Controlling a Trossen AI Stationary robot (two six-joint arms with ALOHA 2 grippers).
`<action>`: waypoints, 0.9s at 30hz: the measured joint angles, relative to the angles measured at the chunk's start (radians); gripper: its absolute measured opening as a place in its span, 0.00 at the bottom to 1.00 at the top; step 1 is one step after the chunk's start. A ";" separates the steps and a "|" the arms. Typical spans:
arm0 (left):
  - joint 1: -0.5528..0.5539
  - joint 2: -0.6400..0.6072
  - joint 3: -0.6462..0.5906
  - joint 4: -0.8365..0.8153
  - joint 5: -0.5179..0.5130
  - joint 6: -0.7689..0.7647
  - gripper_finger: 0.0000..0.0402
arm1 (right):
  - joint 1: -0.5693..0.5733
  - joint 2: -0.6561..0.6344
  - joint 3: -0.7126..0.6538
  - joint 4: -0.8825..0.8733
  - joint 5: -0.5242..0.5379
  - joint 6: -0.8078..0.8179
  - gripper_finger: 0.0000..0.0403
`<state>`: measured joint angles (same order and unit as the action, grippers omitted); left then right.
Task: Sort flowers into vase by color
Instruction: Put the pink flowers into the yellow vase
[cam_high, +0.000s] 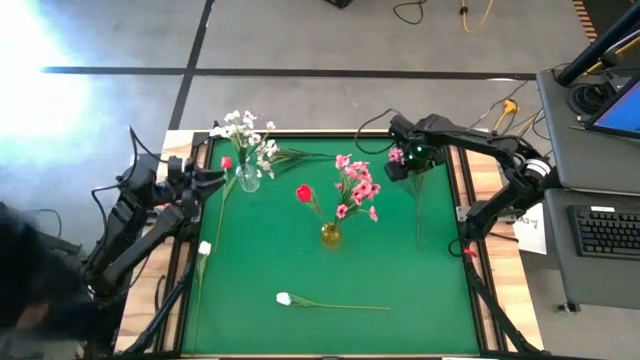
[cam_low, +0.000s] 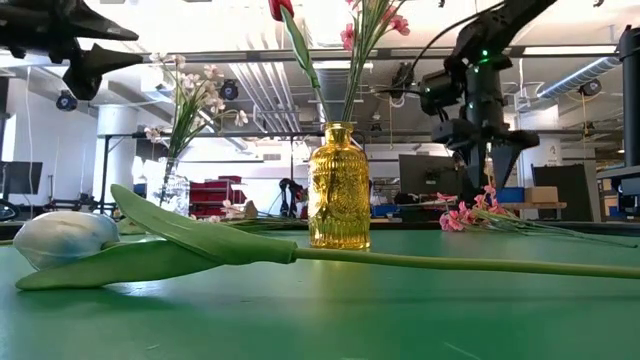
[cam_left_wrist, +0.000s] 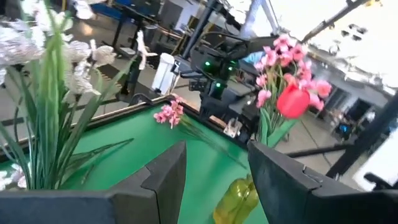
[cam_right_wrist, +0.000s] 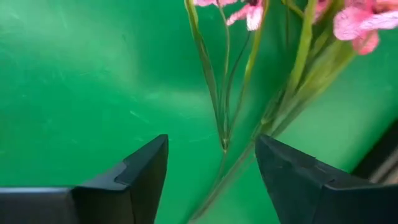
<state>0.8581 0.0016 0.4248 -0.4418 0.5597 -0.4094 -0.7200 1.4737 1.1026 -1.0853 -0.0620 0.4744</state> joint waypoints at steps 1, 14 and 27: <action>0.000 0.001 -0.002 0.000 0.019 0.006 0.40 | 0.000 -0.002 -0.014 0.018 -0.001 0.000 0.60; 0.000 -0.002 -0.031 0.045 0.081 0.010 0.40 | 0.000 -0.006 -0.137 0.126 0.014 0.082 0.84; 0.000 -0.002 -0.035 0.047 0.076 0.009 0.40 | 0.000 -0.013 -0.233 0.154 0.077 0.109 0.85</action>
<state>0.8581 -0.0002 0.3893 -0.3946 0.6359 -0.4007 -0.7204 1.4609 0.8699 -0.9310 0.0155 0.5829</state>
